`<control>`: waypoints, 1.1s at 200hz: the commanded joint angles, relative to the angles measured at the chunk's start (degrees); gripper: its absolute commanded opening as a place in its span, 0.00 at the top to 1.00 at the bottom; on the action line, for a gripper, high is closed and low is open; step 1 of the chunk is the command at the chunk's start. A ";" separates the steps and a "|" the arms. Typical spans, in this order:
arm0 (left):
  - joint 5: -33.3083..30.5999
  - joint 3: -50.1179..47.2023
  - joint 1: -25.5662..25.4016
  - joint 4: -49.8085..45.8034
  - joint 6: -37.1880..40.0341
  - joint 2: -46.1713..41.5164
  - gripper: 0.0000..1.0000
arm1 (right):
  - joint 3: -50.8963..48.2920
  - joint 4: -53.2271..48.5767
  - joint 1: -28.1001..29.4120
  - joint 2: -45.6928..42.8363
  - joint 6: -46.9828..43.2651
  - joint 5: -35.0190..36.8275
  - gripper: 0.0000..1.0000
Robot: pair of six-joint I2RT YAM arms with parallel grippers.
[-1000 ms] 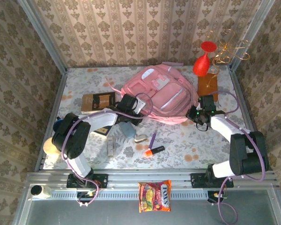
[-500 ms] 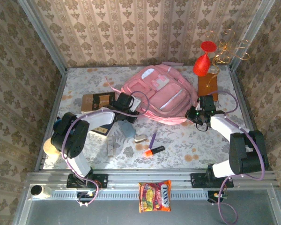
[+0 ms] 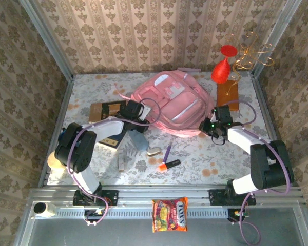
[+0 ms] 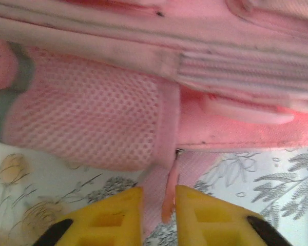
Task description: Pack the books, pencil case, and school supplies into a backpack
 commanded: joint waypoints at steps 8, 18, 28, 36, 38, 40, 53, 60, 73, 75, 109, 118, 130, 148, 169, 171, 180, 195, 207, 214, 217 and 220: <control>-3.02 0.53 0.63 -4.04 -1.70 -5.45 0.61 | -0.23 4.22 6.79 0.99 2.55 -1.28 0.72; -2.51 0.73 0.55 -5.52 -3.10 -6.86 0.59 | -0.12 3.40 7.66 0.34 2.32 -1.00 0.65; -0.12 0.64 0.38 -5.92 -3.70 -8.12 0.56 | 0.01 1.21 7.61 -0.92 1.38 0.32 0.57; 2.32 0.36 -0.10 -5.13 -3.77 -9.06 0.54 | 0.28 -1.18 7.23 -2.23 0.09 2.65 0.51; 2.92 0.30 -0.36 -4.84 -3.77 -9.33 0.53 | 0.37 -1.83 7.09 -2.62 -0.32 3.26 0.50; 3.60 0.26 -0.58 -4.52 -3.73 -9.57 0.52 | 0.39 -2.38 6.95 -2.90 -0.69 3.83 0.49; 6.15 0.19 -3.20 -2.48 -2.36 -10.47 0.41 | 0.37 -4.70 5.05 -5.01 -2.20 5.95 0.42; 6.49 0.47 -5.05 -1.64 -0.61 -10.51 0.36 | 0.09 -4.95 3.56 -5.78 -2.36 5.66 0.39; 6.41 1.90 -9.09 -1.43 2.85 -9.25 0.33 | -0.84 -3.95 0.72 -6.35 -2.07 4.61 0.37; 6.45 2.25 -9.40 -1.50 3.42 -8.98 0.32 | -0.96 -3.60 0.37 -6.33 -1.96 4.50 0.37; 6.13 9.65 -14.88 -5.48 9.70 -0.93 0.29 | -0.57 -0.74 -1.63 -4.08 -1.31 2.44 0.37; 5.37 11.52 -15.65 -6.55 10.80 1.20 0.29 | -0.57 0.02 -1.63 -2.38 -1.31 2.33 0.39; 5.18 14.17 -16.47 -8.22 12.17 4.06 0.29 | -0.64 0.70 -1.66 -1.25 -1.47 2.36 0.41; 5.79 17.78 -17.35 -10.07 13.40 7.97 0.29 | -0.93 1.21 -1.74 0.34 -1.65 2.35 0.45; 6.85 21.13 -17.81 -11.75 13.83 11.39 0.31 | -1.87 2.45 -1.74 1.51 -1.28 2.16 0.50; 6.98 21.38 -17.82 -11.85 13.83 11.67 0.31 | -1.92 2.62 -1.74 1.61 -1.23 2.15 0.50; 7.74 22.26 -17.78 -12.20 13.94 12.60 0.32 | -2.26 3.08 -1.74 1.93 -1.02 1.86 0.50; 8.63 23.32 -17.79 -12.86 14.13 13.80 0.35 | -2.66 3.83 -1.74 2.44 -0.79 1.30 0.51; 8.95 24.06 -17.82 -13.64 14.42 14.73 0.37 | -2.84 4.19 -1.74 2.67 -0.52 1.03 0.51; 8.83 24.42 -17.80 -14.14 14.66 15.29 0.38 | -2.85 4.37 -1.72 2.69 -0.43 0.85 0.51; 8.79 24.54 -17.80 -14.30 14.76 15.52 0.39 | -2.93 4.49 -1.74 2.76 -0.43 0.76 0.51; 8.72 24.53 -17.77 -14.41 14.97 15.66 0.39 | -2.92 4.54 -1.74 2.76 -0.43 0.74 0.51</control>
